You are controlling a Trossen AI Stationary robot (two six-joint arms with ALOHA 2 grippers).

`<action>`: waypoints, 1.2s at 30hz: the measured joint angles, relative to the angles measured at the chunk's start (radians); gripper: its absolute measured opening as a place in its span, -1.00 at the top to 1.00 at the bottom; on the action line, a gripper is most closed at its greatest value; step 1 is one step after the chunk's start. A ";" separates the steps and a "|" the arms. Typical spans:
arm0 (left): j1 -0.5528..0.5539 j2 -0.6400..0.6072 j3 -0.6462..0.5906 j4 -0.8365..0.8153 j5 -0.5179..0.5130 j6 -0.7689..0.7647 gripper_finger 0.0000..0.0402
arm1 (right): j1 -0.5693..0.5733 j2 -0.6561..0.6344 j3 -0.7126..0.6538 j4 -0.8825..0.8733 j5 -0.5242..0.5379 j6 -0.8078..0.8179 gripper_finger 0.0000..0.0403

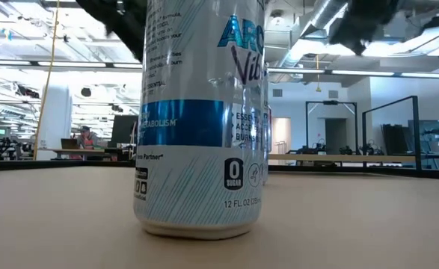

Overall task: Place canned beverage on shelf
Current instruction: Put the right red-white soda can on the shelf

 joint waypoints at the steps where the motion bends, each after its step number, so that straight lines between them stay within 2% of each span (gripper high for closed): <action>1: -0.020 -0.047 -0.016 -0.017 -0.016 -0.002 1.00 | 0.023 0.015 0.014 0.017 0.004 -0.031 0.89; 7: -0.124 -0.317 -0.044 -0.252 -0.024 -0.121 1.00 | 0.112 0.098 0.036 0.159 0.042 -0.227 0.89; 9: -0.156 -0.399 -0.044 -0.306 0.037 -0.170 1.00 | 0.113 0.123 0.037 0.189 0.071 -0.272 0.89; 15: -0.235 -0.574 -0.044 -0.449 0.331 -0.317 1.00 | 0.090 0.193 0.036 0.275 0.079 -0.366 0.89; 17: -0.264 -0.616 -0.044 -0.470 0.371 -0.343 1.00 | 0.088 0.206 0.036 0.282 0.079 -0.374 0.89; 21: -0.307 -0.663 -0.044 -0.467 0.280 -0.325 1.00 | 0.077 0.210 0.036 0.291 0.078 -0.336 0.89; 25: -0.332 -0.664 -0.045 -0.457 0.150 -0.204 1.00 | 0.081 0.209 0.036 0.270 0.077 -0.235 0.87; 28: -0.334 -0.651 -0.088 -0.362 0.080 -0.130 1.00 | 0.095 0.191 0.039 0.150 0.075 -0.111 0.86; 36: -0.329 -0.650 -0.389 0.201 0.070 0.077 1.00 | 0.182 0.178 0.180 -0.506 0.073 0.346 0.89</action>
